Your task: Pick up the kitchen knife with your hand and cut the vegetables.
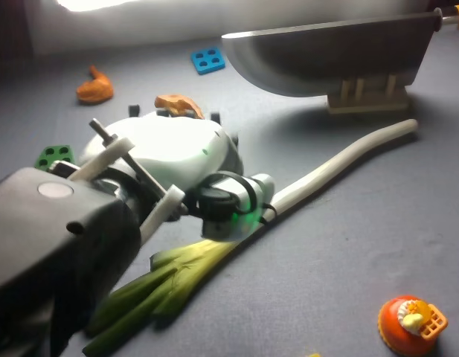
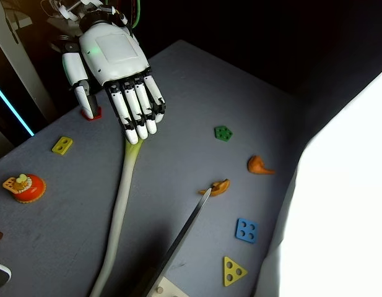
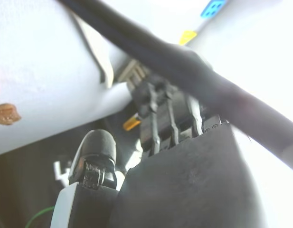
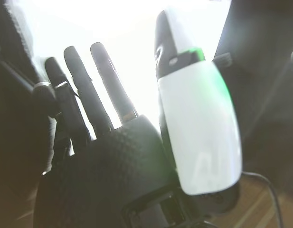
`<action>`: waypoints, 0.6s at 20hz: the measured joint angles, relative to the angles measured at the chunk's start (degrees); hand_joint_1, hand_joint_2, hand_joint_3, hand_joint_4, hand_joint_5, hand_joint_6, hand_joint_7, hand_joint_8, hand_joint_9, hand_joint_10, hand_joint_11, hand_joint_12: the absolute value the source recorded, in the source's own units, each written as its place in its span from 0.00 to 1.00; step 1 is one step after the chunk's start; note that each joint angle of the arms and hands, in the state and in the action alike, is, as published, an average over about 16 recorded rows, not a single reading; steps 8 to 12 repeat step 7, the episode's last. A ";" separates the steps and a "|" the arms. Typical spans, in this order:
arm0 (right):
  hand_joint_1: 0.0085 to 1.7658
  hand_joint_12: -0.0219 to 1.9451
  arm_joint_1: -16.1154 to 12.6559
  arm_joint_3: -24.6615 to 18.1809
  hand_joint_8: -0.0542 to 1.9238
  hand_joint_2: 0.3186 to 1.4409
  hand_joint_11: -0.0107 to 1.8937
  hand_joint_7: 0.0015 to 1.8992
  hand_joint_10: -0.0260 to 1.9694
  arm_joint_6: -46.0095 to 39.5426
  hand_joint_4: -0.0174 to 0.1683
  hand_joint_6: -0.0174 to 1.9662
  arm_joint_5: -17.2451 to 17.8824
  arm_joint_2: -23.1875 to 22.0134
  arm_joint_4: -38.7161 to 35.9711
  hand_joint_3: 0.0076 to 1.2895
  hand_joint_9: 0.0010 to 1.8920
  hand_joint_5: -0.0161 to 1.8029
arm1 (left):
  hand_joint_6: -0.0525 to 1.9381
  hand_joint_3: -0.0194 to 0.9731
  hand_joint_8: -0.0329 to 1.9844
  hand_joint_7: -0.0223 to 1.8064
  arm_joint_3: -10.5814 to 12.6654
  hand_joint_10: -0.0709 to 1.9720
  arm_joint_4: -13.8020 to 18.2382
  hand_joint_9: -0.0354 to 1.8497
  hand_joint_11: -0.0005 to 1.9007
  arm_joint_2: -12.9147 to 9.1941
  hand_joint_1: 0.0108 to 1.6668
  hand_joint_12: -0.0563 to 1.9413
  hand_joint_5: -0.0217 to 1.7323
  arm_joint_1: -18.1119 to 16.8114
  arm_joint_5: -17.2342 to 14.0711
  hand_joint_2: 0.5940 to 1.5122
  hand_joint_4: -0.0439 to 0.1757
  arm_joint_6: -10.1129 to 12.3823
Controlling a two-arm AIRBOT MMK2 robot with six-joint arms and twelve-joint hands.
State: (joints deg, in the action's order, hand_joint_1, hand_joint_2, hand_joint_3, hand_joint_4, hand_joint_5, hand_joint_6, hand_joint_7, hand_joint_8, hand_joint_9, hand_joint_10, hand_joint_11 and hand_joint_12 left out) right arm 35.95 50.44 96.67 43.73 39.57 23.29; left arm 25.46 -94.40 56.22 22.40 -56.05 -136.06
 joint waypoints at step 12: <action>0.05 0.96 -0.40 -5.55 0.55 0.83 0.27 0.52 0.75 7.34 0.12 0.50 -1.81 -2.93 3.14 0.01 0.43 0.48 | 0.27 0.01 0.31 0.56 -1.19 0.54 -0.34 0.48 0.27 -0.02 0.02 0.88 0.53 -0.04 -0.25 1.00 0.19 0.00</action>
